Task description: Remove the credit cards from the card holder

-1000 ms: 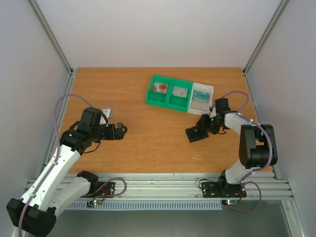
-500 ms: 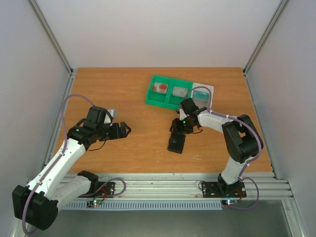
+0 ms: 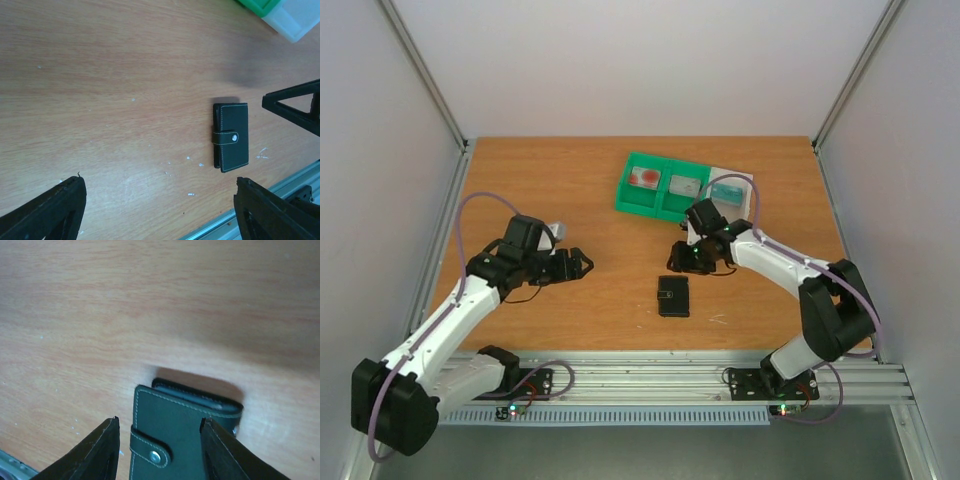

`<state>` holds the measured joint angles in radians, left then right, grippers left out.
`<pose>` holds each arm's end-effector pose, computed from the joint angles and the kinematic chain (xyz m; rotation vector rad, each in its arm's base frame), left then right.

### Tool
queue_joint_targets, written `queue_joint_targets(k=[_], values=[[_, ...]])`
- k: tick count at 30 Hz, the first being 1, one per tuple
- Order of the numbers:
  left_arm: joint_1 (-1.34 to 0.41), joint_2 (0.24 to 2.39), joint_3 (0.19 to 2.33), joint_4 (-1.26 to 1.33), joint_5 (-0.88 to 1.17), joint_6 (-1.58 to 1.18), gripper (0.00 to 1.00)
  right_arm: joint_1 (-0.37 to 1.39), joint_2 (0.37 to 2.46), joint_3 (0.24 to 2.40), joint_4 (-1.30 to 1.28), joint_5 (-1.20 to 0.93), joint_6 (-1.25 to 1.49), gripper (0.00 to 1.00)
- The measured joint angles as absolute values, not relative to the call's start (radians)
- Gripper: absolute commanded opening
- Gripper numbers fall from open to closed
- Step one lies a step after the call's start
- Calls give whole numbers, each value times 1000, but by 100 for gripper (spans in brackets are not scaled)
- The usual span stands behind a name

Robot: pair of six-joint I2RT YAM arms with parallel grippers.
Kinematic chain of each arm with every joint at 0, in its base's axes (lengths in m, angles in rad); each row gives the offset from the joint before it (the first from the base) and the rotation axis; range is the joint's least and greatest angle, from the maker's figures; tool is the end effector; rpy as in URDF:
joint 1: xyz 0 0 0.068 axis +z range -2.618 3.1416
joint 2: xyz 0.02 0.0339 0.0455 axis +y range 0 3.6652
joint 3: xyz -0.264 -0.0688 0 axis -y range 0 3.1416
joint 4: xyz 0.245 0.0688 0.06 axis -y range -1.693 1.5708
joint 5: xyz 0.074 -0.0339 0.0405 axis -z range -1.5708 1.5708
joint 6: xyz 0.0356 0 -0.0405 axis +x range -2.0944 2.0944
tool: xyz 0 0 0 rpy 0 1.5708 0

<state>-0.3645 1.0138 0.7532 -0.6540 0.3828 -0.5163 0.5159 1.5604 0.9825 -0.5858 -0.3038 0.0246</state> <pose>0.1802 -0.0830 0.2476 -0.0260 2.5904 -0.8282 0.2540 0.1563 0.1948 -0.7603 2.6719 0.5626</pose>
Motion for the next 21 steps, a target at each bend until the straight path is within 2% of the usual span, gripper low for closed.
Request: queue_joint_targets(k=[5,15,21], values=[[-386,1047,749,-621,402,-526,81,516,1496,923,-614,-283,76,44],[-422,1056,713,-548,439,-558,78,516,1502,806,-567,-333,142,45],[-422,1056,695,-538,448,-575,76,515,1511,747,-503,-367,170,37]])
